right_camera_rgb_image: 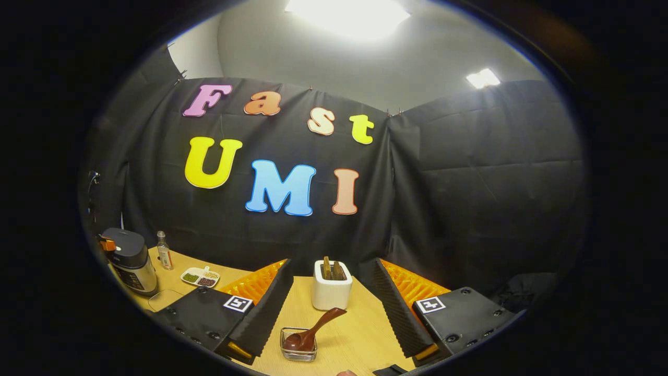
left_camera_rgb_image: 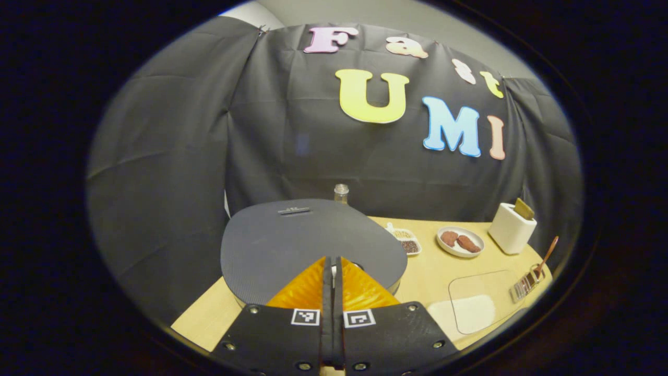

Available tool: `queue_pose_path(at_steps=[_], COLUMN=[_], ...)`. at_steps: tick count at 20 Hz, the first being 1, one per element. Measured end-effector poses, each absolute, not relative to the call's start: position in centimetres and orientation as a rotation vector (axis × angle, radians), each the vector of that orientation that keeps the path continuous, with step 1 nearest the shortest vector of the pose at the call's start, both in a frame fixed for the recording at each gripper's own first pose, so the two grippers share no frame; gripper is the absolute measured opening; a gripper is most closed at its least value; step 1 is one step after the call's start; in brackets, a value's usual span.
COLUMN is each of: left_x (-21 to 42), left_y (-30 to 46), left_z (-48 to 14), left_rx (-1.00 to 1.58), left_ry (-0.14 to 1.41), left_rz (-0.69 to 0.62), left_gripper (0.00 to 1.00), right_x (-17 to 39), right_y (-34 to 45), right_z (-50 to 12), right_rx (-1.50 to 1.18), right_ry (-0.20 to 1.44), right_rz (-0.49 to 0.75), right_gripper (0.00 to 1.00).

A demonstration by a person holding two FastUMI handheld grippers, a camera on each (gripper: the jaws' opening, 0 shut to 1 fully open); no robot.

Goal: Close the left gripper, press the button to open the rice cooker; take a wooden spoon from the chopstick holder with the right hand, scoop a spoonful of rice and pour it into the rice cooker, then put the wooden spoon back into the chopstick holder.

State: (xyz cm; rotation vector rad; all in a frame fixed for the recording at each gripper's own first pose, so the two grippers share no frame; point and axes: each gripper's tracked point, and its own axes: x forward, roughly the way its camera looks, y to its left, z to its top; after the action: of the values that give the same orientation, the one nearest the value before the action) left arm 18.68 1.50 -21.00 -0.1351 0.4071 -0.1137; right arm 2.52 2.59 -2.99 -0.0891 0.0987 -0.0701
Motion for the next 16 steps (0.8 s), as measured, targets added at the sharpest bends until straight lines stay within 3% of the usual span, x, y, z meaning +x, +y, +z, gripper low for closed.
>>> queue_pose_path(at_steps=[1, 5, 16], left_x=[18.7, 18.9, 18.6], left_y=[1.6, 1.5, 4.7], left_z=[-20.4, -19.4, -7.6], left_rx=[-0.120, -0.086, -0.040], left_ry=[0.385, 0.371, 0.141], left_rz=[-0.112, -0.106, -0.001], left_gripper=[0.06, 0.02, 0.00], right_x=[2.6, 2.7, 3.0], right_y=[2.8, 2.7, 0.9], right_z=[-2.9, -2.3, -2.7], right_rx=[-0.089, -0.087, -0.036], right_ry=[0.095, 0.073, 0.072], right_rz=[-0.062, -0.051, -0.043], right_gripper=[0.98, 0.98, 0.98])
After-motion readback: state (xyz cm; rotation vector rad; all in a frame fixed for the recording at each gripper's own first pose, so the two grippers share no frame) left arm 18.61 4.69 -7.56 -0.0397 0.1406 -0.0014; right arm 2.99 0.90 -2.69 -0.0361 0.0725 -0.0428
